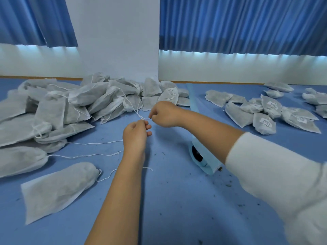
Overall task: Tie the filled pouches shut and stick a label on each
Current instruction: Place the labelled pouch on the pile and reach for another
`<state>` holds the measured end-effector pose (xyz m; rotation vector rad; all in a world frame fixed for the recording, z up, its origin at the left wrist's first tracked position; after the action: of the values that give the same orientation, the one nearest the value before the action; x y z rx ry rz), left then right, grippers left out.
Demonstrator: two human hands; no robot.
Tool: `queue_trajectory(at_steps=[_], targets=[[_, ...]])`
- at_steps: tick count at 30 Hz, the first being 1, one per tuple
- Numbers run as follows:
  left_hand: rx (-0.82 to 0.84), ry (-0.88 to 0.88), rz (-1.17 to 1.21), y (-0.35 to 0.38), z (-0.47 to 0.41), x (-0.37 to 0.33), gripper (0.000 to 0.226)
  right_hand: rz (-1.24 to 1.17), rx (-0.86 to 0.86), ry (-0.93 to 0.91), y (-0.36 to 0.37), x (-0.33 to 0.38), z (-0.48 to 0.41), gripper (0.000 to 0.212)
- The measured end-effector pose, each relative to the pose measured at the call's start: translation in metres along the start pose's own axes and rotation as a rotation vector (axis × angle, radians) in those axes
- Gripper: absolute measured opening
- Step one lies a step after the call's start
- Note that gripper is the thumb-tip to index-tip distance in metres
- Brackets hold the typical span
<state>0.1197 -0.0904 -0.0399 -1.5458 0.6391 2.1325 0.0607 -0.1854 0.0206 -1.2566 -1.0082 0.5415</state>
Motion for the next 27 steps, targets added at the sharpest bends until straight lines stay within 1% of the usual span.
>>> queue_trajectory(at_steps=[2,4,7,9,10,11,12,13,14,17,19,21,23,25,27], targets=[[-0.036,-0.077,0.062,-0.009,-0.010,0.003,0.019,0.091,0.114,-0.003,0.012,0.009,-0.026,0.037],[-0.048,-0.151,0.114,-0.014,-0.017,0.006,0.019,0.119,0.209,0.022,0.022,0.015,-0.045,0.038],[-0.040,-0.208,0.180,-0.015,-0.023,0.007,0.019,0.158,0.294,0.022,0.032,0.019,-0.063,0.042],[-0.042,-0.220,0.202,-0.016,-0.024,0.006,0.020,0.213,0.330,0.000,0.037,0.021,-0.072,0.042],[-0.043,-0.225,0.208,-0.017,-0.024,0.005,0.020,0.234,0.327,-0.005,0.041,0.021,-0.076,0.035],[-0.043,-0.229,0.213,-0.018,-0.025,0.005,0.019,0.267,0.316,-0.005,0.045,0.019,-0.083,0.023],[-0.042,-0.232,0.216,-0.018,-0.025,0.004,0.019,0.278,0.295,0.000,0.048,0.018,-0.085,0.015],[-0.040,-0.233,0.214,-0.018,-0.024,0.004,0.018,0.287,0.269,0.005,0.052,0.017,-0.088,0.023],[-0.037,-0.230,0.211,-0.018,-0.024,0.003,0.018,0.277,0.244,0.015,0.053,0.017,-0.088,0.027],[-0.023,-0.202,0.206,-0.017,-0.020,-0.001,0.020,0.200,0.234,0.006,0.048,0.017,-0.078,0.030],[-0.022,-0.146,0.195,-0.016,-0.018,-0.003,0.022,0.163,0.278,-0.025,0.036,0.018,-0.060,0.026],[-0.050,-0.099,0.181,-0.016,-0.016,-0.003,0.024,0.171,0.324,-0.083,0.024,0.018,-0.036,0.028],[-0.078,-0.087,0.162,-0.015,-0.016,-0.003,0.024,0.106,0.377,-0.092,0.013,0.018,-0.010,0.028],[-0.077,-0.087,0.098,-0.014,-0.017,-0.001,0.026,0.031,0.444,-0.071,0.006,0.016,0.016,0.030],[-0.042,-0.065,-0.032,-0.013,-0.017,0.003,0.036,-0.036,0.510,-0.050,0.002,0.013,0.040,0.033]])
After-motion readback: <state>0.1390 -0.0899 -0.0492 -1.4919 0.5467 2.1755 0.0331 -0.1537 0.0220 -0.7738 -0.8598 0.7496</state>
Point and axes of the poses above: each hand's wrist, its own z-axis away from the middle knuckle, its own y-axis out of the palm, x = y × z, the point moved 1 cm from there along -z, towards the middle knuckle, and after that the axes turned 8 degrees about -y, right-handed, at the moved point
